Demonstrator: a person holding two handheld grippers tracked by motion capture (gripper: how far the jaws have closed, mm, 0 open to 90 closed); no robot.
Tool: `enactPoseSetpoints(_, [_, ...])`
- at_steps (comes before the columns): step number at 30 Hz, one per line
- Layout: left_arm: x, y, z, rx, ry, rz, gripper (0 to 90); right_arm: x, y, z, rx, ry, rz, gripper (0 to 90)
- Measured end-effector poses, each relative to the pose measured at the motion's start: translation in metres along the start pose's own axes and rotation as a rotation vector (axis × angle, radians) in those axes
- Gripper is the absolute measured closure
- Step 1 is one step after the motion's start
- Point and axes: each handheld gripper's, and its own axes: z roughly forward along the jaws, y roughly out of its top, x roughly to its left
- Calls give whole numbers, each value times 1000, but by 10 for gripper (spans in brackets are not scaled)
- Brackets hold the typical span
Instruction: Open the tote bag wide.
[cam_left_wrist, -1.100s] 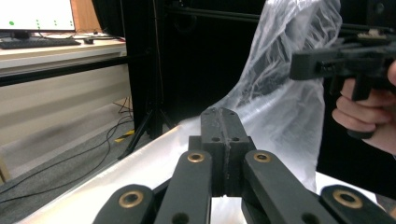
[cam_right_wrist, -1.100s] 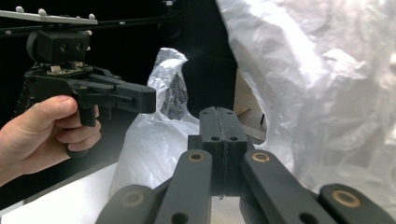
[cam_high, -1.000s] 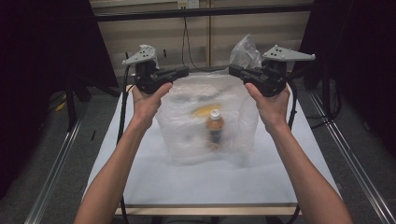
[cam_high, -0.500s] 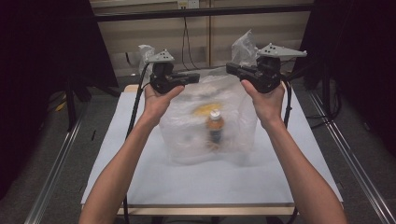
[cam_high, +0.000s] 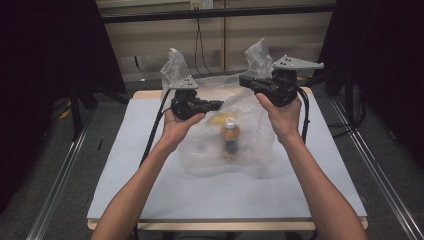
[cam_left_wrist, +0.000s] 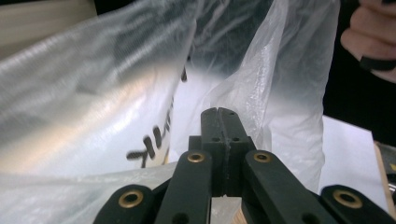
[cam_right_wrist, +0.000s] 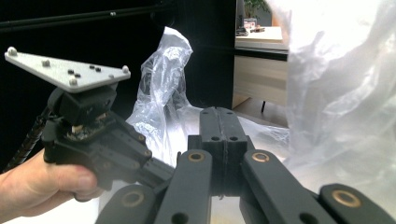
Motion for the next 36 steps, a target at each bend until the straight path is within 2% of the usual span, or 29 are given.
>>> enactPoseSetpoints(2, [-2,-5,2,-6,-6,-3,900,0,-3,1,3,7,3,900])
enactPoseSetpoints(5, [-7,-10,4,13,-10,15,900,-1,-11,3,19,12,7,900])
enactPoseSetpoints(9, [-20,-15,9,-2,-43,26,900,-1,-19,5,19,32,21,900])
enactPoseSetpoints(13, [-32,-17,12,12,-67,46,900,1,-19,6,19,36,19,900])
enactPoseSetpoints(17, [-39,-23,9,16,-67,66,900,1,-31,7,54,32,17,900])
enactPoseSetpoints(21, [-38,-37,9,46,-59,62,900,-1,-55,7,105,32,30,900])
enactPoseSetpoints(26, [-33,-51,8,33,-64,26,900,-4,-84,4,131,43,65,900])
enactPoseSetpoints(32, [-28,-64,13,47,-63,-1,900,-15,-110,3,163,43,110,900])
enactPoseSetpoints(35, [-25,-70,15,54,-64,-7,900,-18,-120,3,182,47,115,900])
enactPoseSetpoints(36, [-23,-73,16,46,-72,-20,900,-19,-124,3,188,48,117,900])
